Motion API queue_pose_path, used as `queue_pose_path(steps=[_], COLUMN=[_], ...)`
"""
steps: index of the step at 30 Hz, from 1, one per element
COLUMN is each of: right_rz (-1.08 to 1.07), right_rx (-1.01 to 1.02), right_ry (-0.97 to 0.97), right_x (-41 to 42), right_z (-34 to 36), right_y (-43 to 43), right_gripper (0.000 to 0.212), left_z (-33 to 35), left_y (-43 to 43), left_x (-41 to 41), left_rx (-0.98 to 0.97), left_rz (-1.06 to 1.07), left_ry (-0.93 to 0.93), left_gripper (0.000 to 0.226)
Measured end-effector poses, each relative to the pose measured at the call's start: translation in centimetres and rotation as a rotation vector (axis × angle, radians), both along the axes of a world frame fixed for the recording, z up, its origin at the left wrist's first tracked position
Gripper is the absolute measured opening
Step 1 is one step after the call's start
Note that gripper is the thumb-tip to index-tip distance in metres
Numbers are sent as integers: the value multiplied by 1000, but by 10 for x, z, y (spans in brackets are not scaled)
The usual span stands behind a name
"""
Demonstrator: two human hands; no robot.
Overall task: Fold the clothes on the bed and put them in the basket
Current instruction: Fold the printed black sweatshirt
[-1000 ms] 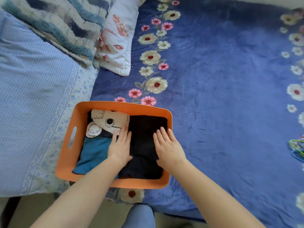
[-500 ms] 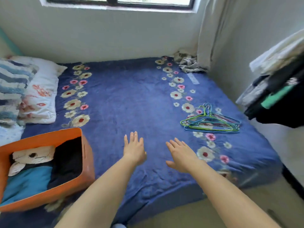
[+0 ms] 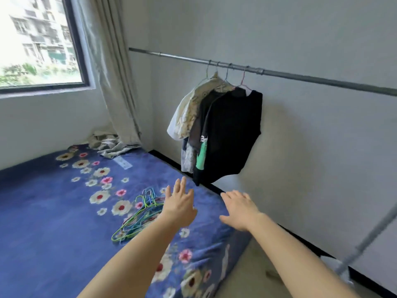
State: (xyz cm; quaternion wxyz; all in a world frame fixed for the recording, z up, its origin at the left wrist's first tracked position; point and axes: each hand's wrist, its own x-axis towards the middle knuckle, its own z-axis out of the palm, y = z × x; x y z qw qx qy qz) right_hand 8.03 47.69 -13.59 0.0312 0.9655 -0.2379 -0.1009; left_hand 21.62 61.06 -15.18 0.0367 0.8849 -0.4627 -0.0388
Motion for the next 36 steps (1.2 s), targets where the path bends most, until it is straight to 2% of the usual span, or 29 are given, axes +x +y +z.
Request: queue_pose_path(steps=[7,12,17,25,32,36], right_rz=[-132,-133,-132,-47,68,68], right_rx=[-68,-101,-140,-269,-503,-403], right_ry=[-129,-176,-228,-328,-463,-472], right_x=[37,75,118,194,252,279], right_z=[62,91,125,173,239,259], right_y=[-164,-251,-338,-476,-576,-611], right_gripper=[68,64,68,66,60,54], left_z=[47,78,125,160,181,182], left_y=[-184,-278,-360,-476,-551,-572], left_x=[56,92,138,200,236,250], left_rx=[-115,-154,-227,-321,-365,-349], left_rz=[-100,-136,-146,21,179,265], left_ry=[-77,-77,-120,-74,-68,-20], left_gripper=[58,59,60,62,57,53])
